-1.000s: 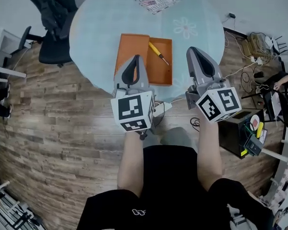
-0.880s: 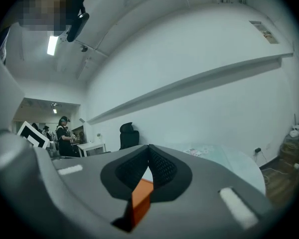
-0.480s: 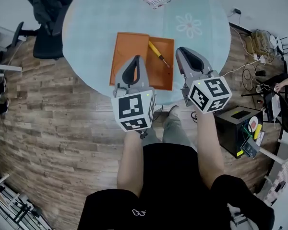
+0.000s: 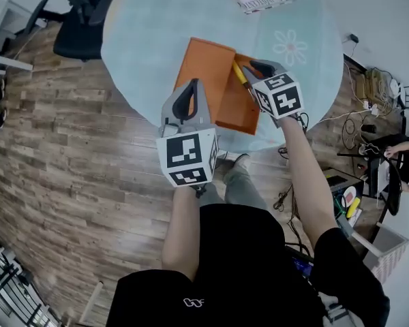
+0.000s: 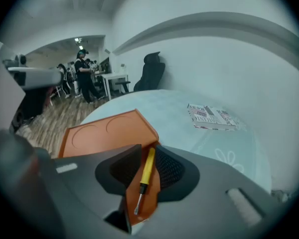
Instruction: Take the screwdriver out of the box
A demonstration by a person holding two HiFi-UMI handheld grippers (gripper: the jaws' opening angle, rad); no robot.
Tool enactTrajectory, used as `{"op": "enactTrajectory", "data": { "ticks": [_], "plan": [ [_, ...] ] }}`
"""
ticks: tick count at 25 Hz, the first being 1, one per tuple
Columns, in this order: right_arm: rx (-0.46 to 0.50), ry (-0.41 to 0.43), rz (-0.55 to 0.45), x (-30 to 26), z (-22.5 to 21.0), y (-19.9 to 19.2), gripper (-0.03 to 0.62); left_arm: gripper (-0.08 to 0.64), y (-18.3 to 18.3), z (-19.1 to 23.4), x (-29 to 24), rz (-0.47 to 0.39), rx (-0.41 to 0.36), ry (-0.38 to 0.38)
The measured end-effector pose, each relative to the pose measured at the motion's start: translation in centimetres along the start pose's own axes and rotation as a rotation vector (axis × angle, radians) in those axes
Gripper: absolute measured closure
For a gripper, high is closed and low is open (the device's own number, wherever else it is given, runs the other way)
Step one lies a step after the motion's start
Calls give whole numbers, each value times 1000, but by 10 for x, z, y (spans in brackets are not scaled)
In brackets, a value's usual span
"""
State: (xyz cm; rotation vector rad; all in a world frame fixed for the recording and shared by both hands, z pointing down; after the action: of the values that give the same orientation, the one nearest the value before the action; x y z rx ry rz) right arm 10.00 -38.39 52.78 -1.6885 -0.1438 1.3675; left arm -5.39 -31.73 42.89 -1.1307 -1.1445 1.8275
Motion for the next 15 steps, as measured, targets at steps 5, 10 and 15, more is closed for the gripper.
{"op": "enactTrajectory", "data": {
  "ticks": [5, 10, 15],
  "plan": [
    [46, 36, 258, -44, 1, -26, 445, 558, 7, 14, 3, -18, 19, 13],
    [75, 51, 423, -66, 3, -46, 442, 558, 9, 29, 9, -25, 32, 24],
    [103, 76, 550, -76, 7, -61, 420, 558, 12, 43, 12, -34, 42, 38]
  ]
}}
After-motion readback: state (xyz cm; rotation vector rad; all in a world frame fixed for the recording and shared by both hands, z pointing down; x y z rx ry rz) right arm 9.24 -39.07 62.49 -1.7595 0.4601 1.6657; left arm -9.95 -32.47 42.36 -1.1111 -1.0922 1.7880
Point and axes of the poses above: the fingertips, and each gripper's own axes: x backward along the fingers, z to its left, y out of its top, the point moved 2 cm from there along x, backward along the fingers, and after that the axes turned 1 degree about -y, right-handed, at the moved point
